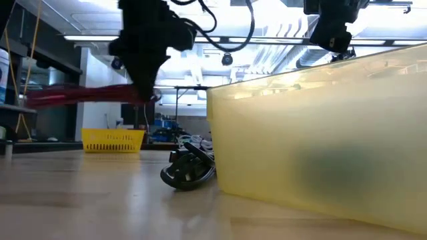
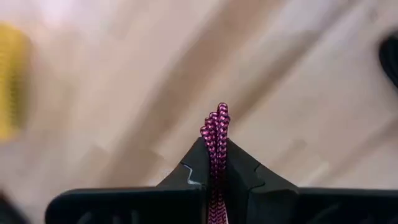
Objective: Pick and place items into bin
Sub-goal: Put the pink USB cable into the yellow bin
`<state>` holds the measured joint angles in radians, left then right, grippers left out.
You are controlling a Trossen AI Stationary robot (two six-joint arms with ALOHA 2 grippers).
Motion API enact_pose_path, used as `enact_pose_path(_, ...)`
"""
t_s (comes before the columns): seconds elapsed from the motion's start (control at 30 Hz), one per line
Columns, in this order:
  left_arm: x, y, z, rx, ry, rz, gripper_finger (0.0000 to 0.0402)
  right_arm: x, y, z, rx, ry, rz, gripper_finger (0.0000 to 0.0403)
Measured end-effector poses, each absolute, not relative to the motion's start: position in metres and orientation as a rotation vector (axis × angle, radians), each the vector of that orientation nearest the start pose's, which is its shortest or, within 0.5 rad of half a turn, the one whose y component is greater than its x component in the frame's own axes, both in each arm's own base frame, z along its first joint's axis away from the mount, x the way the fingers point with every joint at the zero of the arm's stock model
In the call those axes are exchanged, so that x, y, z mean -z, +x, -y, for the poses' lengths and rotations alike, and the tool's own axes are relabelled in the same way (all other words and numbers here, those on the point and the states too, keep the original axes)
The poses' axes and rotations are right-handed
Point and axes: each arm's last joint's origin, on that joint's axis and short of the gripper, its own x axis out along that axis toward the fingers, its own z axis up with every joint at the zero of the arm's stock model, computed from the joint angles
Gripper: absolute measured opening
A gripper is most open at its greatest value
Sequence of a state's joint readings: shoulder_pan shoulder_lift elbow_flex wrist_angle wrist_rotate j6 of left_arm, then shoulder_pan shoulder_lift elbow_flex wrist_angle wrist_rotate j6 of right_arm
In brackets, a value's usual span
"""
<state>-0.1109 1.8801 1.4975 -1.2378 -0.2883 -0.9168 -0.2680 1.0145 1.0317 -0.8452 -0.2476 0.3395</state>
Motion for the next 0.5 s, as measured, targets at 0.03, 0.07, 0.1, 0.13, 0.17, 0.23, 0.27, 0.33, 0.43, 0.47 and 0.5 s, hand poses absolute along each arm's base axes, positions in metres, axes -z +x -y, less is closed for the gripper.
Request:
enact_pose_path(0.03,-0.230,0.342,0.021,-0.830,-0.381,-1.358,0.0003,-0.321,0.184,0.043,0.159,0.531,-0.794,0.0000)
enact_pose_path(0.07,-0.235,0.340,0.013,-0.834,-0.375,-1.351,0.0003,-0.321,0.185,0.043,0.161,0.531,-0.793,0.0000)
enact_pose_path(0.1,-0.240,0.337,0.005,-0.841,-0.366,-1.348,0.0002,-0.321,0.184,0.044,0.164,0.532,-0.793,0.0000)
enact_pose_path(0.13,-0.245,0.334,-0.003,-0.848,-0.353,-1.338,0.0002,-0.321,0.184,0.044,0.166,0.532,-0.793,0.0000)
enact_pose_path(0.17,-0.251,0.332,-0.010,-0.855,-0.333,-1.322,0.0002,-0.321,0.185,0.044,0.170,0.530,-0.792,0.0000)
enact_pose_path(0.23,-0.258,0.328,-0.024,-0.863,-0.268,-1.308,0.0002,-0.322,0.185,0.044,0.170,0.529,-0.789,0.0000)
enact_pose_path(0.27,-0.261,0.326,-0.030,-0.866,-0.231,-1.303,0.0001,-0.322,0.185,0.044,0.170,0.529,-0.787,0.0000)
enact_pose_path(0.33,-0.267,0.322,-0.042,-0.888,-0.138,-1.292,0.0001,-0.322,0.185,0.044,0.174,0.536,-0.787,0.0000)
enact_pose_path(0.43,-0.276,0.316,-0.058,-0.926,0.039,-1.287,0.0001,-0.322,0.185,0.044,0.193,0.540,-0.783,0.0000)
enact_pose_path(0.47,-0.278,0.314,-0.063,-0.939,0.099,-1.294,0.0001,-0.322,0.185,0.044,0.196,0.542,-0.782,0.0000)
enact_pose_path(0.5,-0.280,0.313,-0.069,-0.957,0.157,-1.295,0.0001,-0.322,0.185,0.044,0.197,0.542,-0.782,0.0000)
